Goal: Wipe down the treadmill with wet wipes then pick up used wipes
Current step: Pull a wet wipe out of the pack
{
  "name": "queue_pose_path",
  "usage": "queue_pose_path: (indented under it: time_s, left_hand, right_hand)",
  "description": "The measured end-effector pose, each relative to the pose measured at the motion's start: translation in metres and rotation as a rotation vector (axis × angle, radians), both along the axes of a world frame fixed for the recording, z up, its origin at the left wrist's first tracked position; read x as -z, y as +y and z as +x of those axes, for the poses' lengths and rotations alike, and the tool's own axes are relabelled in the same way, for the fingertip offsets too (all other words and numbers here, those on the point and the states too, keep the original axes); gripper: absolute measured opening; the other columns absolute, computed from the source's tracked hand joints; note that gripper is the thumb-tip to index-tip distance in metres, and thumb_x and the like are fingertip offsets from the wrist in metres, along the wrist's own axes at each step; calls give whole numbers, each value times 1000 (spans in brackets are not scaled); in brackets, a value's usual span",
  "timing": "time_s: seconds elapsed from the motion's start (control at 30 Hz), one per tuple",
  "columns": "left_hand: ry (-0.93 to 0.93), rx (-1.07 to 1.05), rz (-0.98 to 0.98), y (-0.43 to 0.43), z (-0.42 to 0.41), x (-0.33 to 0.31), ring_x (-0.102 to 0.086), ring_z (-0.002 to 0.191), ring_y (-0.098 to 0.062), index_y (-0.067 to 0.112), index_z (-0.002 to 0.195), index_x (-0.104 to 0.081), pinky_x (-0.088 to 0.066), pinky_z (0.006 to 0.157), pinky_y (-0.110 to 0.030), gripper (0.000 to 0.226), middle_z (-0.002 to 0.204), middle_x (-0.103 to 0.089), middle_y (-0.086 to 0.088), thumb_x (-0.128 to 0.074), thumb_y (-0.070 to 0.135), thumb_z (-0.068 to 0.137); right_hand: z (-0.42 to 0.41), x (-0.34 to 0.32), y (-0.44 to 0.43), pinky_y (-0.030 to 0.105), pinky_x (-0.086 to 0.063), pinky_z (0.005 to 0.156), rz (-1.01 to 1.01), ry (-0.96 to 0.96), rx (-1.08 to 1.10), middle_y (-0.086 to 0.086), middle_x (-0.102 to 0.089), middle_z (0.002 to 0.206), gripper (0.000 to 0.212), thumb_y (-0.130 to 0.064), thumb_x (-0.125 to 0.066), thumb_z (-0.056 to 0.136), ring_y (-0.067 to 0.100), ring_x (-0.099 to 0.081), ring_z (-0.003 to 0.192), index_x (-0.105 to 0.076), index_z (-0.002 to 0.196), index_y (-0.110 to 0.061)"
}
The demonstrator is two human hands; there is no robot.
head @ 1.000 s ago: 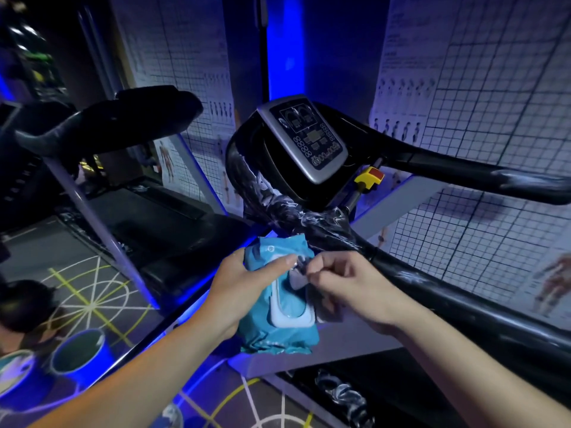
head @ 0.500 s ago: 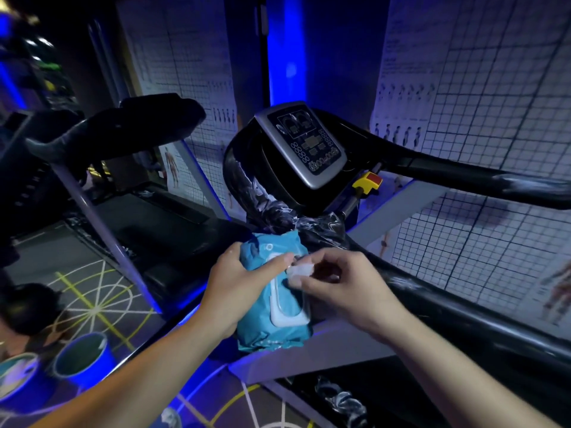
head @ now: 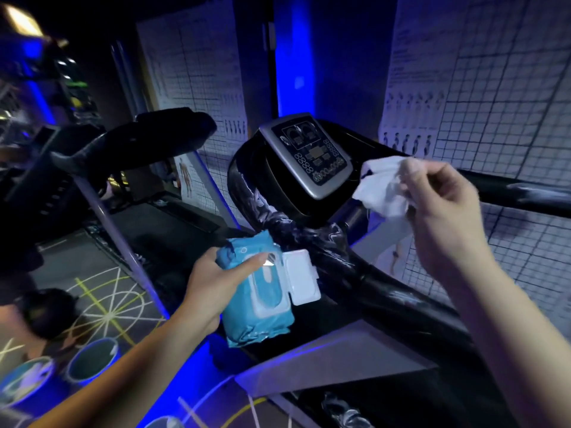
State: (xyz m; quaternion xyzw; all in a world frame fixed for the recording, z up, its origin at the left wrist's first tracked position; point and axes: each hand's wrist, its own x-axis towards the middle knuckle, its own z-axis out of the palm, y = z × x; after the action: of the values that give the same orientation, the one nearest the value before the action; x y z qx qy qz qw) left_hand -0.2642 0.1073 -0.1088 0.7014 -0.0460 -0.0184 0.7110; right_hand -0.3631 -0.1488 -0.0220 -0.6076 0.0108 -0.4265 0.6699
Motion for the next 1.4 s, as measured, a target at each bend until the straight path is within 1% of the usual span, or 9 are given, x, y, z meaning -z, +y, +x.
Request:
queue_pose_path:
  time_s: [0.27, 0.43, 0.57, 0.7, 0.87, 1.0, 1.13, 1.23, 1.4]
  left_hand:
    - [65, -53, -120, -16, 30, -36, -77, 74, -18, 4, 97, -76, -62, 62, -27, 15, 91, -79, -14, -79, 17, 89]
    - [36, -40, -120, -38, 74, -63, -76, 71, -16, 4, 102, -76, -62, 60, -26, 22, 90, -79, -11, -82, 18, 87]
    - [1, 43, -95, -71, 133, -89, -77, 72, -19, 3, 101, -75, -62, 59, -30, 27, 90, -79, -13, -88, 16, 81]
    - [-76, 155, -13, -112, 198, -114, -73, 58, -11, 7, 86, -69, -59, 51, -26, 23, 70, -76, -1, -90, 8, 77]
    - [-237, 198, 253, -161, 339, -90, -77, 85, -23, 15, 113, -64, -65, 79, -47, 115, 101, -78, -3, -101, 63, 16]
    - [-250, 212, 443, -168, 325, -97, -67, 112, -25, 15, 134, -49, -59, 95, -42, 102, 130, -65, -8, -100, 46, 51]
    - [-426, 292, 898, -146, 348, -98, -68, 107, -25, 15, 120, -67, -56, 95, -38, 63, 120, -70, -4, -90, 49, 72]
    - [-610, 191, 794, -108, 376, -114, -70, 105, -28, 21, 109, -73, -56, 94, -39, 17, 112, -74, -6, -69, 26, 94]
    - [-603, 298, 504, -19, 424, -110, -71, 85, -3, 11, 107, -70, -54, 75, -17, 27, 102, -75, -11, -47, -2, 103]
  right_hand:
    - [56, 31, -45, 37, -46, 73, 64, 299, 179, -3, -56, 80, 23, -45, -54, 95, 17, -54, 74, -51, 90, -23]
    - [87, 52, -61, 38, -39, 63, 186, 518, 34, 1, -44, 61, 27, -40, -53, 78, 21, -43, 63, -48, 58, -22]
    - [96, 39, -56, 22, -44, 48, 422, 596, -55, 1, -56, 54, 10, -19, -67, 96, 12, -53, 45, -61, 93, -11]
    - [114, 36, -55, 29, -50, 63, 418, 532, -70, 14, -64, 75, 22, -9, -71, 91, 19, -60, 64, -68, 110, 3]
    - [138, 37, -43, 34, -47, 81, 394, 432, -92, 17, -61, 91, 14, -12, -71, 93, 26, -56, 84, -68, 101, -2]
    - [148, 44, -26, 33, -51, 66, 395, 374, -17, 11, -61, 79, 7, -8, -63, 97, 17, -58, 66, -66, 101, -3]
    - [156, 48, -11, 53, -54, 87, 395, 407, 76, 19, -69, 94, 19, -11, -59, 101, 26, -67, 77, -64, 114, 2]
    - [175, 47, 3, 63, -56, 86, 419, 442, 133, 24, -66, 96, 23, -13, -64, 98, 33, -66, 82, -60, 111, 5]
    - [224, 45, 28, 52, -50, 77, 347, 454, 99, 22, -66, 90, 9, -13, -65, 91, 35, -65, 82, -65, 92, -4]
